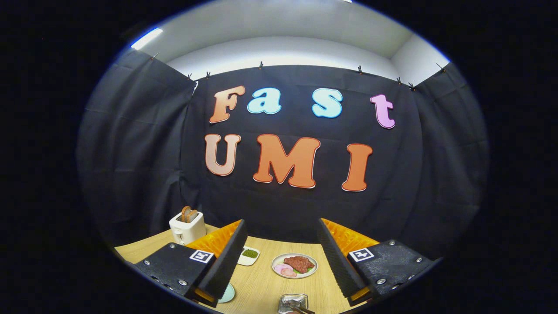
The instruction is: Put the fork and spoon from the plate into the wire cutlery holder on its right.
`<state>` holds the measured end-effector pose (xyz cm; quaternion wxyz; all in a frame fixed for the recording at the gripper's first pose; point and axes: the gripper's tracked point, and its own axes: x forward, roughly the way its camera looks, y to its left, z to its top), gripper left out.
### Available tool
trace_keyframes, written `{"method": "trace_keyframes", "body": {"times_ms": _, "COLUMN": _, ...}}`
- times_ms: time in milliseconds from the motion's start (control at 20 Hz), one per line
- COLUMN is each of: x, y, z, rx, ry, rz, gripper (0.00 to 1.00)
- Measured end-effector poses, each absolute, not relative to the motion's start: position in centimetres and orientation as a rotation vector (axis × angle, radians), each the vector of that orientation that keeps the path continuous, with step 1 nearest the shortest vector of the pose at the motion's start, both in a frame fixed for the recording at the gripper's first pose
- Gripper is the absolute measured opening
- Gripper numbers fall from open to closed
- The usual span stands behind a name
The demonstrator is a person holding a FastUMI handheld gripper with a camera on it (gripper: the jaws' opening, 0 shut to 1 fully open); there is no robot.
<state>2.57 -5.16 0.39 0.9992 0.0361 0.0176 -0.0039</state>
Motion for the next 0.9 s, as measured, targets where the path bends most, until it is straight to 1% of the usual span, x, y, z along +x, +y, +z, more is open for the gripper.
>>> {"method": "trace_keyframes", "body": {"times_ms": 350, "x": 2.1, "y": -4.0, "z": -0.6, "rx": 0.08, "ry": 0.063, "rz": 0.017, "gripper": 0.97}}
{"method": "trace_keyframes", "body": {"times_ms": 900, "x": 1.8, "y": -4.0, "z": -0.4, "rx": 0.094, "ry": 0.037, "rz": 0.02, "gripper": 0.97}}
